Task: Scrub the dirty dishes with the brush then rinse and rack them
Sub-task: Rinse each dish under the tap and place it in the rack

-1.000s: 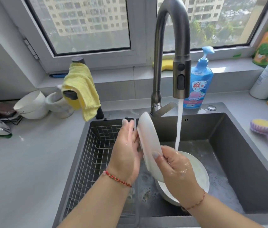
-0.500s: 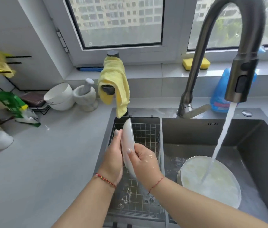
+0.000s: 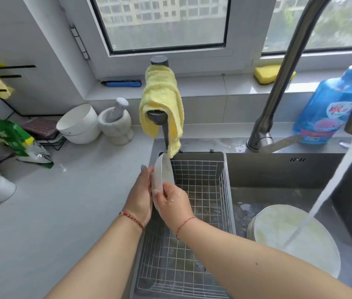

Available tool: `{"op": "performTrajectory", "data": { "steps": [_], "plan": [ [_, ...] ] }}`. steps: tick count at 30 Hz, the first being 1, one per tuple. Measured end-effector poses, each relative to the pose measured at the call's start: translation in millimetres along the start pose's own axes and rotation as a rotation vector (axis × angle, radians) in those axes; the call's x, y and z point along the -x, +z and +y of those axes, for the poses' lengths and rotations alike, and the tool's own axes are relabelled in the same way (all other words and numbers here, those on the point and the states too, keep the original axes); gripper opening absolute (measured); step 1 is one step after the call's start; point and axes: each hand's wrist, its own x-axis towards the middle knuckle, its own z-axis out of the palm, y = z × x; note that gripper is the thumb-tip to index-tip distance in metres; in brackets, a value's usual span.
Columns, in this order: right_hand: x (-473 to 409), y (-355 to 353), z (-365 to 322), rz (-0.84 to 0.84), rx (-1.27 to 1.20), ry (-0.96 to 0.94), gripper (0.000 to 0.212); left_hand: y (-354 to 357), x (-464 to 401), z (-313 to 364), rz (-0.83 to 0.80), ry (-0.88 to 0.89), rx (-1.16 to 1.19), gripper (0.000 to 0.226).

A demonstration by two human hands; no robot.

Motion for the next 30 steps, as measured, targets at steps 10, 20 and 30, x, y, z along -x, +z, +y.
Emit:
{"op": "performTrajectory", "data": {
  "steps": [10,20,30],
  "plan": [
    [-5.0,14.9,-2.7,-0.057,-0.098,0.05,0.013,-17.1,-11.0,-2.9,-0.016,-0.045,-0.06,0.067],
    [4.4,-6.3,-7.0,-0.092,-0.209,0.113,0.04,7.4,19.3,24.9,0.245,0.191,-0.256,0.049],
    [48.8,-134.1,53.4,0.379,-0.214,0.213,0.023,173.3,68.6,-8.4,-0.079,0.299,-0.57,0.017]
  ]
}}
